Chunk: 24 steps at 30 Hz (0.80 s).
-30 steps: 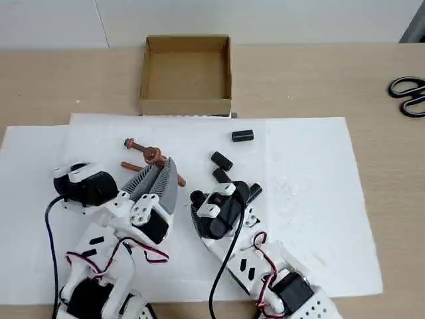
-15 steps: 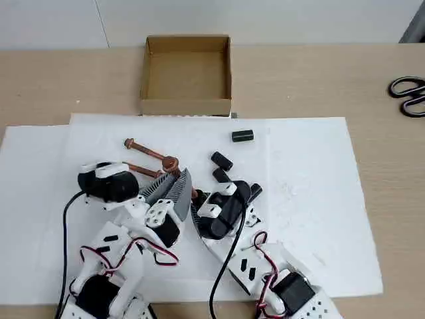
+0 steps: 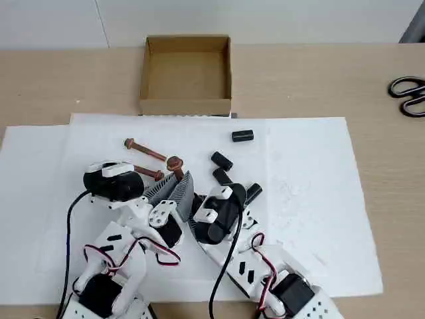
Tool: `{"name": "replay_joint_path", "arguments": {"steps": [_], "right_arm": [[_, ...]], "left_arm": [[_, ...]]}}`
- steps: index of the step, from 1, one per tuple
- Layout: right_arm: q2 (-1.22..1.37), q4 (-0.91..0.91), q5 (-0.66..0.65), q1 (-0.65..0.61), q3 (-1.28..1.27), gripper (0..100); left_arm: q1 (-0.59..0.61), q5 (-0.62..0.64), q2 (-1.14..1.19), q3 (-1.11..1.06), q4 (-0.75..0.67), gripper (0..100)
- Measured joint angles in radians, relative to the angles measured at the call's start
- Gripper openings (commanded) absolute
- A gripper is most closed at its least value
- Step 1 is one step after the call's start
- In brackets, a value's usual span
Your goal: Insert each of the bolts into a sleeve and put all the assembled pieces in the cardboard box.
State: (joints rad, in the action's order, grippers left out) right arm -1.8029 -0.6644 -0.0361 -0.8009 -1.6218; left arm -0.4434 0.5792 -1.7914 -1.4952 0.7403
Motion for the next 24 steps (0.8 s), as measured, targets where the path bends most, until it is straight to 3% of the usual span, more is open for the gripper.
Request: {"name": "replay_joint_path", "arguments": {"steps": [10, 24], "right_arm": [[0.002, 0.0, 0.003, 0.006, 0.006, 0.2], [0.005, -0.002, -0.063, 0.011, 0.031, 0.2]], "left_arm": [[-0.078, -0.064, 0.0, 0.012, 0.127, 1], [-0.087, -0.08, -0.012, 0.034, 0.227, 1]]}}
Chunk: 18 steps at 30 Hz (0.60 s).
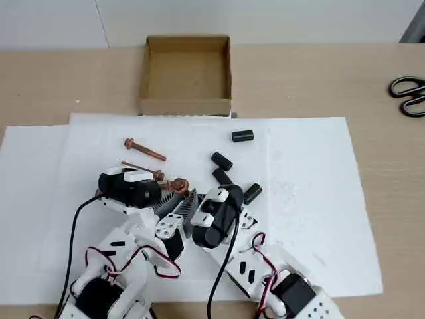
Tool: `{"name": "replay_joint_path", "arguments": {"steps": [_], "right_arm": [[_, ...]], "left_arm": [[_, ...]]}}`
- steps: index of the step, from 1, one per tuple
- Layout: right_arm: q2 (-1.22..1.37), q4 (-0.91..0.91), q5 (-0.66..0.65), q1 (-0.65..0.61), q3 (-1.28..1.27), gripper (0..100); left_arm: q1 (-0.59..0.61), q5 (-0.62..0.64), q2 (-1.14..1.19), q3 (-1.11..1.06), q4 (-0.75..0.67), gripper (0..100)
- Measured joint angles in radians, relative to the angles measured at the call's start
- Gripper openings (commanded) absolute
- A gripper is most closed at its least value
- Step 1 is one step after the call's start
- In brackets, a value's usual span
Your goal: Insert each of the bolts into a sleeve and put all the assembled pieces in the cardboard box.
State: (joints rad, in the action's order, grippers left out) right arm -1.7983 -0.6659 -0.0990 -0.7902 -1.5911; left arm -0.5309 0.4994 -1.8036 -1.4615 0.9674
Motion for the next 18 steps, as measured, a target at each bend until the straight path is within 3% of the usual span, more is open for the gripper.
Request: {"name": "replay_joint_path", "arguments": {"steps": [13, 18], "right_arm": [[0.002, -0.003, -0.005, 0.0, -0.003, 0.2], [0.002, -0.003, -0.005, 0.0, -0.003, 0.2]], "left_arm": [[-0.032, -0.006, -0.002, -0.023, 0.0, 1], [-0.032, -0.008, -0.002, -0.023, -0.002, 16]]}}
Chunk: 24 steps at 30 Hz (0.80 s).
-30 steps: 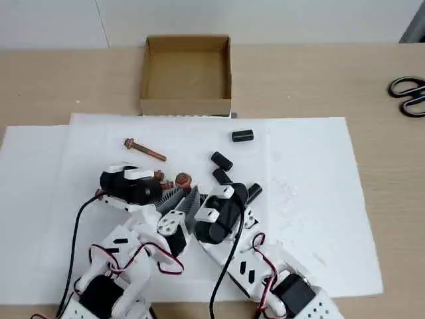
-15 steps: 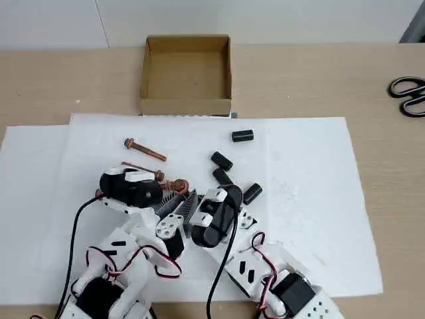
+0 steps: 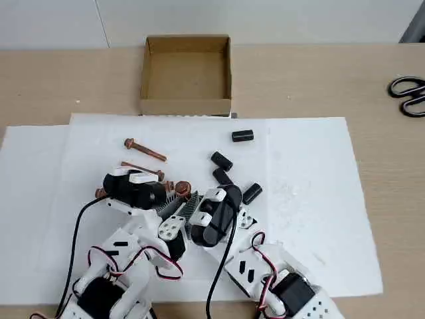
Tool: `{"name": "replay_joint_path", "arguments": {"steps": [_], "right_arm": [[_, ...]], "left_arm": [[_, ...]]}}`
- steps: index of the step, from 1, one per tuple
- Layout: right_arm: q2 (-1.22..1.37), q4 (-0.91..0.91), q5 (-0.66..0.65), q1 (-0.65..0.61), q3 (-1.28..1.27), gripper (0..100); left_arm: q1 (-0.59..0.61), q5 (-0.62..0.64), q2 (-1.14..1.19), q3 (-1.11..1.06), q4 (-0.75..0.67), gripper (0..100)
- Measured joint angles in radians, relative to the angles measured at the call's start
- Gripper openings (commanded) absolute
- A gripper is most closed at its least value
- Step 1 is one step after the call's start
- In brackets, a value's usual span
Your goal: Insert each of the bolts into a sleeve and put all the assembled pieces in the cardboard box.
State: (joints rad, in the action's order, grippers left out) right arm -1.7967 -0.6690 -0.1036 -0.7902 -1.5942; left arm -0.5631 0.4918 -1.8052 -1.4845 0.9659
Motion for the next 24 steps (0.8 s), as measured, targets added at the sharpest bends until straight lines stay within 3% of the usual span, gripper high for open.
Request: {"name": "replay_joint_path", "arguments": {"steps": [3, 15, 24], "right_arm": [[0.0, 0.0, 0.0, 0.008, 0.0, 0.2], [0.002, 0.0, 0.0, 0.009, -0.002, 0.2], [-0.002, 0.003, -0.002, 0.011, 0.006, 0.2]], "left_arm": [[-0.002, 0.0, 0.0, -0.005, 0.002, 23], [0.003, -0.038, 0.0, -0.002, 0.011, 23], [0.158, -0.193, 0.002, 0.006, 0.04, 23]]}}
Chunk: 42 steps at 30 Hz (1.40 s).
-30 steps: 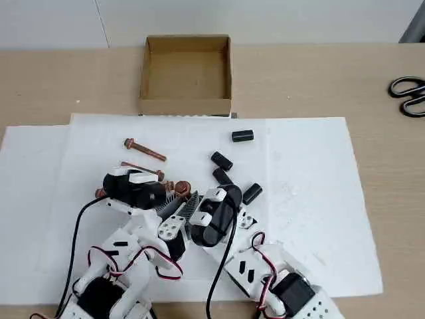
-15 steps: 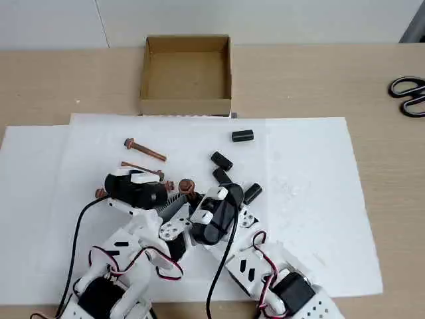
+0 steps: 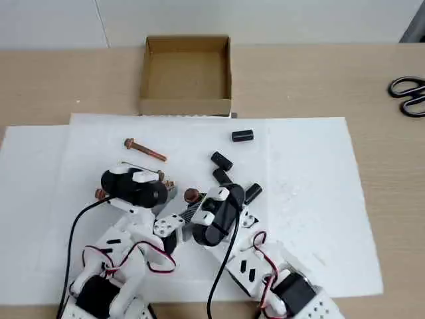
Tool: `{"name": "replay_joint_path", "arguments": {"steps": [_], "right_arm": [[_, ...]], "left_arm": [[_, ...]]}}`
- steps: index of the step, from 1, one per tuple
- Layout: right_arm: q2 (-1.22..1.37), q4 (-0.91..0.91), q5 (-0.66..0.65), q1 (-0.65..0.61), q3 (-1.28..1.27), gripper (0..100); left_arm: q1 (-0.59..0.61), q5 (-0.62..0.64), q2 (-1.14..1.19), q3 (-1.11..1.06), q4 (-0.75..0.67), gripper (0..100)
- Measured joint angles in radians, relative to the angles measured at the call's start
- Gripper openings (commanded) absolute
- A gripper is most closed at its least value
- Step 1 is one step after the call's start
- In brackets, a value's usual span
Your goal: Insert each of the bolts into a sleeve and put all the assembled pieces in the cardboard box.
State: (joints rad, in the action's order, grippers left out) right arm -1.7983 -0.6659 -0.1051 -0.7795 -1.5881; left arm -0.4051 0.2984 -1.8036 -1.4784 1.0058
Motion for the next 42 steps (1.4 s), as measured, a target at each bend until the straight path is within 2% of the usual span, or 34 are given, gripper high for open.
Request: {"name": "replay_joint_path", "arguments": {"steps": [9, 18, 20, 23, 24, 27, 30, 33, 36, 39, 42], "right_arm": [[-0.002, 0.0, 0.0, 0.0, 0.005, 0.2], [-0.003, 0.002, 0.0, 0.049, 0.009, 0.2], [-0.003, 0.002, 0.0, 0.055, 0.008, 0.2], [-0.003, 0.002, 0.0, 0.055, 0.008, 0.2], [-0.003, 0.002, 0.0, 0.055, 0.008, 0.2], [-0.003, 0.002, 0.0, 0.074, 0.008, 0.2], [-0.003, 0.002, 0.0, 0.109, 0.008, 0.2], [-0.003, 0.002, 0.0, 0.17, 0.006, 0.2], [-0.003, 0.002, 0.071, 0.255, -0.002, 0.2], [-0.003, -0.025, 0.161, 0.347, -0.003, 0.2], [-0.002, -0.06, 0.195, 0.39, 0.002, 0.2]], "left_arm": [[0.009, -0.011, 0.003, 0.006, 0.002, 23], [0.015, 0.025, 0.011, 0.138, 0.003, 23], [0.015, 0.025, 0.009, 0.149, 0.003, 19], [0.021, 0.025, 0.009, 0.152, 0.003, 3], [0.021, 0.025, 0.009, 0.152, 0.003, 0], [0.025, 0.025, 0.009, 0.152, 0.003, 0], [0.08, 0.025, 0.009, 0.152, 0.003, 1], [0.189, 0.025, 0.011, 0.152, 0.003, 1], [0.302, 0.025, 0.006, 0.135, 0.002, 1], [0.348, 0.025, 0.009, 0.069, 0.0, 1], [0.356, 0.025, 0.011, -0.012, 0.0, 1]]}}
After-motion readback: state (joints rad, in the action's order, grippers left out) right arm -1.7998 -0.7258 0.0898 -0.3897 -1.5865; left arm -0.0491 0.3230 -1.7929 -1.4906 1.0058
